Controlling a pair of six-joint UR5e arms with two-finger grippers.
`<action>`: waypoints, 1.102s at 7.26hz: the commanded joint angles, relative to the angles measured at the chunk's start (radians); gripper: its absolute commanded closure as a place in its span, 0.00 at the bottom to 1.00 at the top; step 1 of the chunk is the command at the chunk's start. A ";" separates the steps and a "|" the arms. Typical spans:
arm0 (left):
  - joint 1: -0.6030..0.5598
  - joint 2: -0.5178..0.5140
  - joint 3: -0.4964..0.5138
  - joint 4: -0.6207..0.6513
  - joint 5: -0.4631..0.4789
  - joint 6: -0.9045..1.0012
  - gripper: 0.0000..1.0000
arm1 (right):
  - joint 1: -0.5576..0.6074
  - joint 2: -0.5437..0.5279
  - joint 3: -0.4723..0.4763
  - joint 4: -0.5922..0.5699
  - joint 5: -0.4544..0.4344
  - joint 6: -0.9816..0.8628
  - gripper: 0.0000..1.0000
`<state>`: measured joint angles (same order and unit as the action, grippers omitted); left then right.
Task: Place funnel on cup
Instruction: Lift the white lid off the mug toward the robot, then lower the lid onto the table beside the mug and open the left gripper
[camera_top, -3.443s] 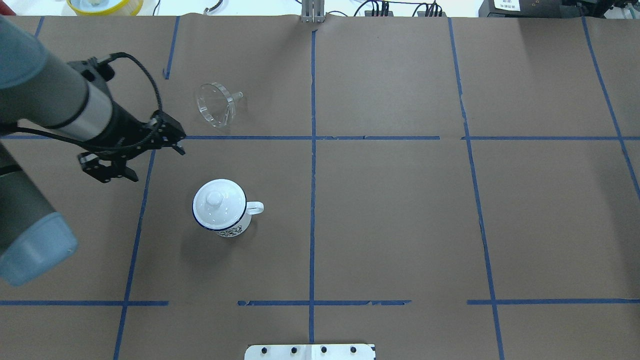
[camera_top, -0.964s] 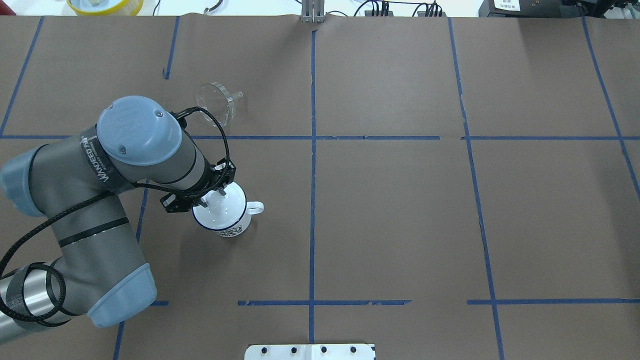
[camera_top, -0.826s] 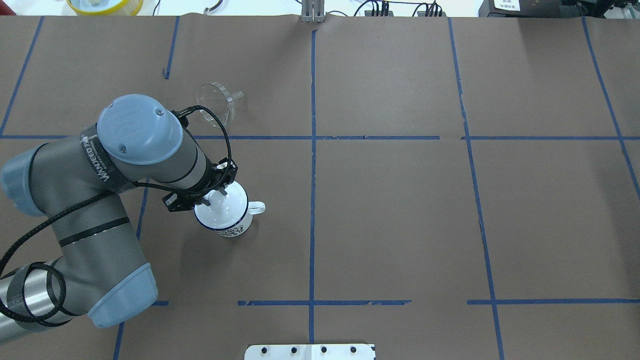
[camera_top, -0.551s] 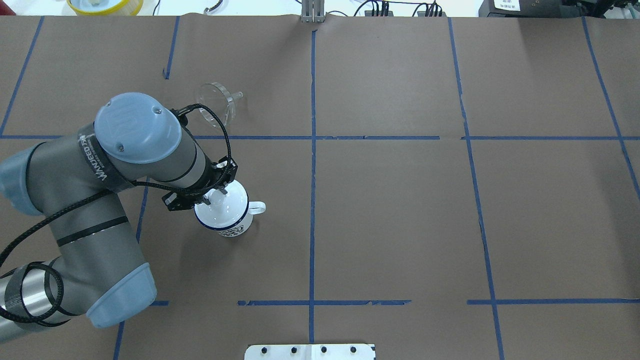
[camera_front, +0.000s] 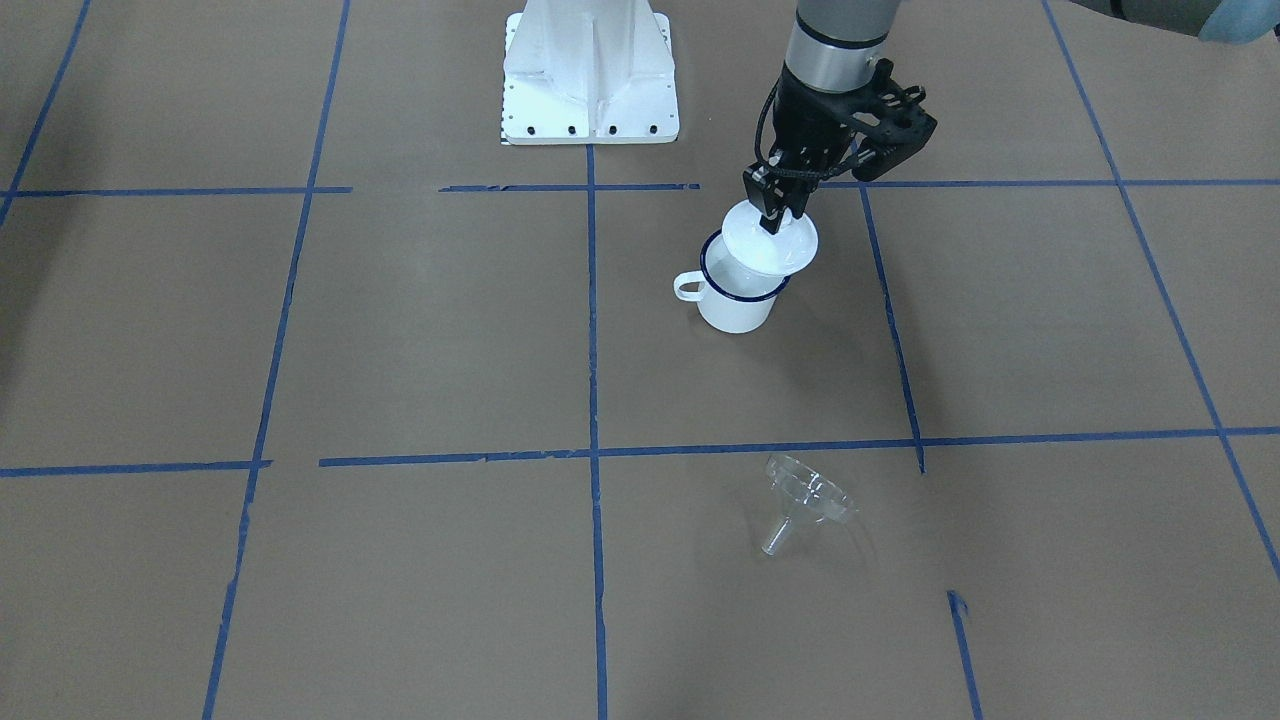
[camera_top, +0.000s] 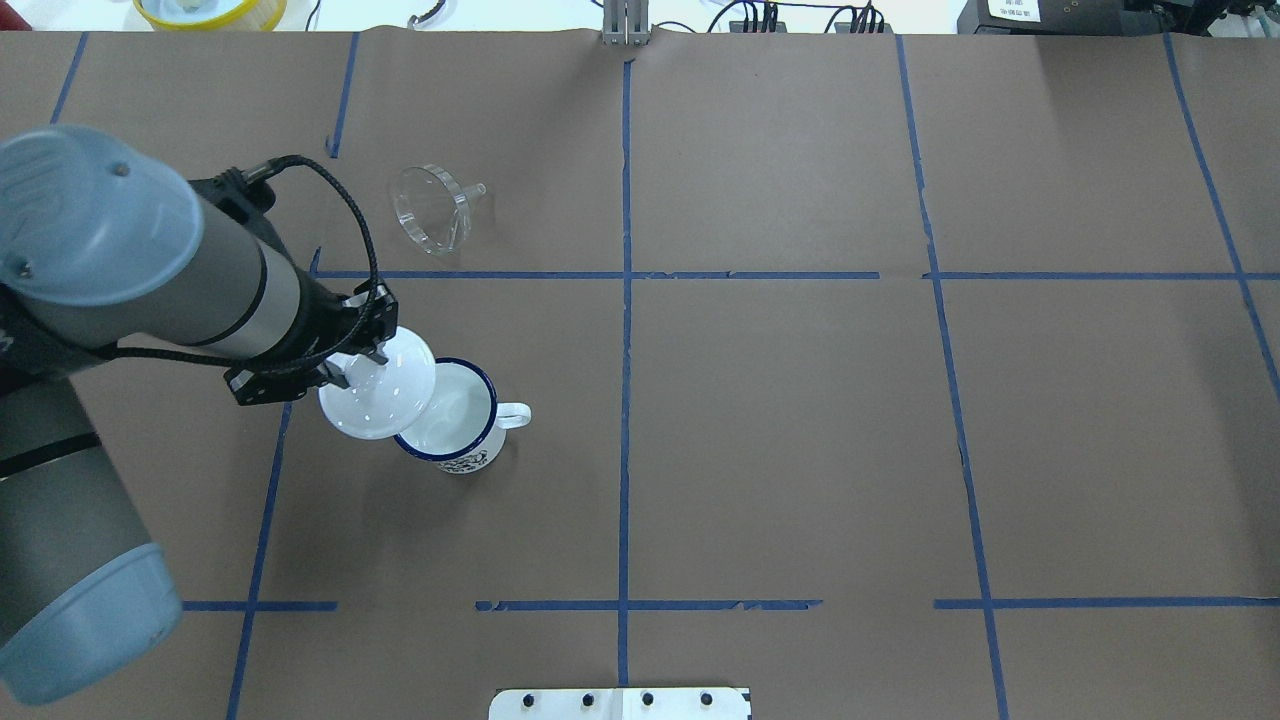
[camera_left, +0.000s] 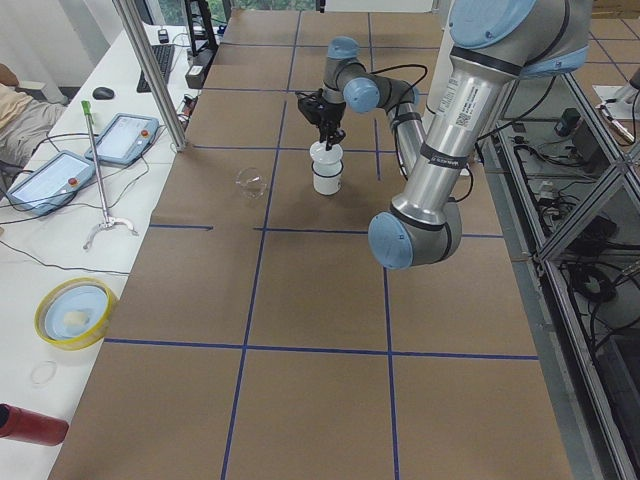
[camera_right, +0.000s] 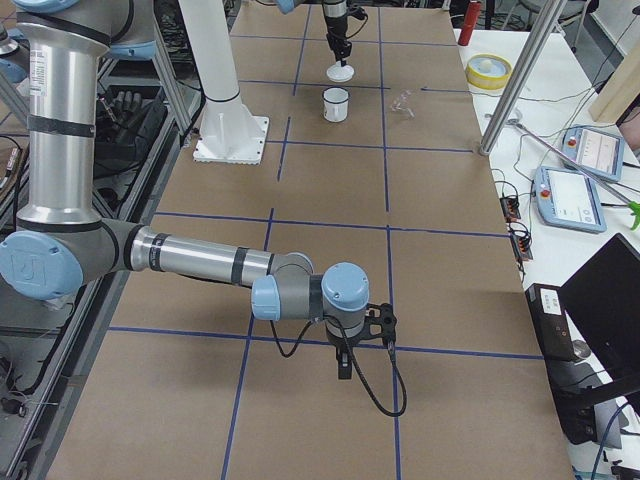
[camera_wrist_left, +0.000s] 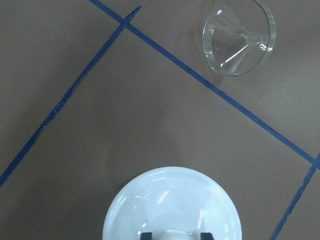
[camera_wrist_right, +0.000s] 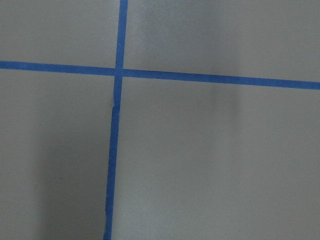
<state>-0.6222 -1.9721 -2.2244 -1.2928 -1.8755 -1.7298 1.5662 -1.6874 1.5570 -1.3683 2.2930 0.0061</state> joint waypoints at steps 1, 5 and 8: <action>0.064 0.175 -0.076 -0.028 0.018 0.033 1.00 | 0.000 0.000 0.000 0.000 0.000 0.000 0.00; 0.114 0.259 0.096 -0.320 0.016 0.000 1.00 | 0.000 0.000 0.000 0.000 0.000 0.000 0.00; 0.121 0.265 0.167 -0.355 0.016 0.006 1.00 | 0.000 0.000 0.000 0.000 -0.001 0.000 0.00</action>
<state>-0.5037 -1.7096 -2.0794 -1.6376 -1.8592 -1.7261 1.5662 -1.6874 1.5570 -1.3683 2.2930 0.0061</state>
